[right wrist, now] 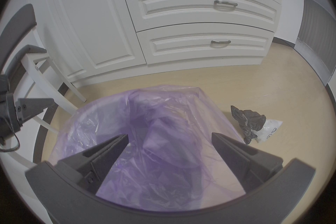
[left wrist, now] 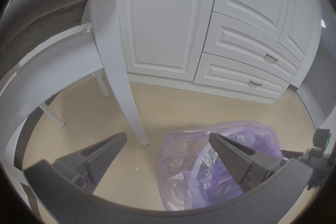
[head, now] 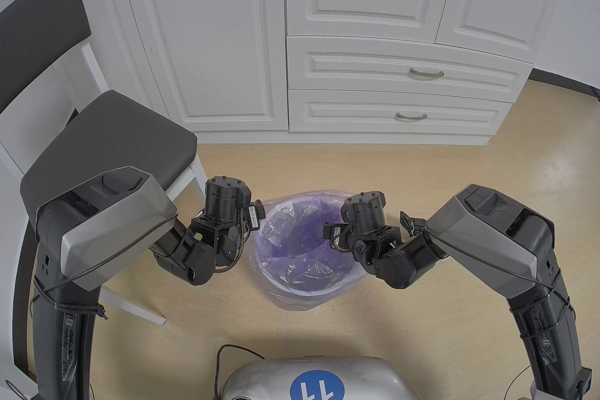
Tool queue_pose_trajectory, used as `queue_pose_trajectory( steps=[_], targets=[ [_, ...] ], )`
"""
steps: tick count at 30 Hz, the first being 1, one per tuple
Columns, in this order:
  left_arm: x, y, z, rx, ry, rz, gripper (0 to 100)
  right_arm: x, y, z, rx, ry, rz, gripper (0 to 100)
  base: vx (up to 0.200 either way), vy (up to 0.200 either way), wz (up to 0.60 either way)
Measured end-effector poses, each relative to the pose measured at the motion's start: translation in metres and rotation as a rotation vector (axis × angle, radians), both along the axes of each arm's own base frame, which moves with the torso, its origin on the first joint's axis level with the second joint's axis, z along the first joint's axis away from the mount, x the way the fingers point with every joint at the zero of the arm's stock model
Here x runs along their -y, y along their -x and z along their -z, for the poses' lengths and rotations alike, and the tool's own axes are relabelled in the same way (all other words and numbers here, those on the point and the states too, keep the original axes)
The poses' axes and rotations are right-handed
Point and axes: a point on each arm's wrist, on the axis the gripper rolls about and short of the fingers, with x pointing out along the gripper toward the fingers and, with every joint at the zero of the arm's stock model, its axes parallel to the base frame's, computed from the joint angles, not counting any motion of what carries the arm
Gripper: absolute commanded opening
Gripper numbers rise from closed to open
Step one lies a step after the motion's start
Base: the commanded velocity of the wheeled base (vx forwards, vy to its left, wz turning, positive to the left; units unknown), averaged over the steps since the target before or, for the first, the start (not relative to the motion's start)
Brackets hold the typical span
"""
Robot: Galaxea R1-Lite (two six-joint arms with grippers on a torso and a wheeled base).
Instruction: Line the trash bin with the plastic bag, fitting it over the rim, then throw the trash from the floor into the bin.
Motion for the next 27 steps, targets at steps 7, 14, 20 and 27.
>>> queue_pose_trajectory(
  steps=[7,14,20,27],
  targets=[
    [0.001,0.003,0.001,-0.006,-0.005,0.005,100,0.013,0.006,0.006,-0.037,0.105,-0.017,100,0.000,0.000,0.00],
    [0.002,0.008,0.005,-0.027,-0.035,0.020,100,0.037,0.028,0.002,-0.106,0.238,-0.088,100,0.000,0.000,0.00],
    [0.004,0.017,0.012,-0.047,-0.064,0.060,100,0.051,0.050,0.004,-0.169,0.325,-0.191,100,0.000,0.000,0.00],
    [0.013,0.030,0.021,-0.067,-0.069,0.122,100,0.046,0.066,0.011,-0.202,0.356,-0.247,100,0.000,0.000,0.00]
  ],
)
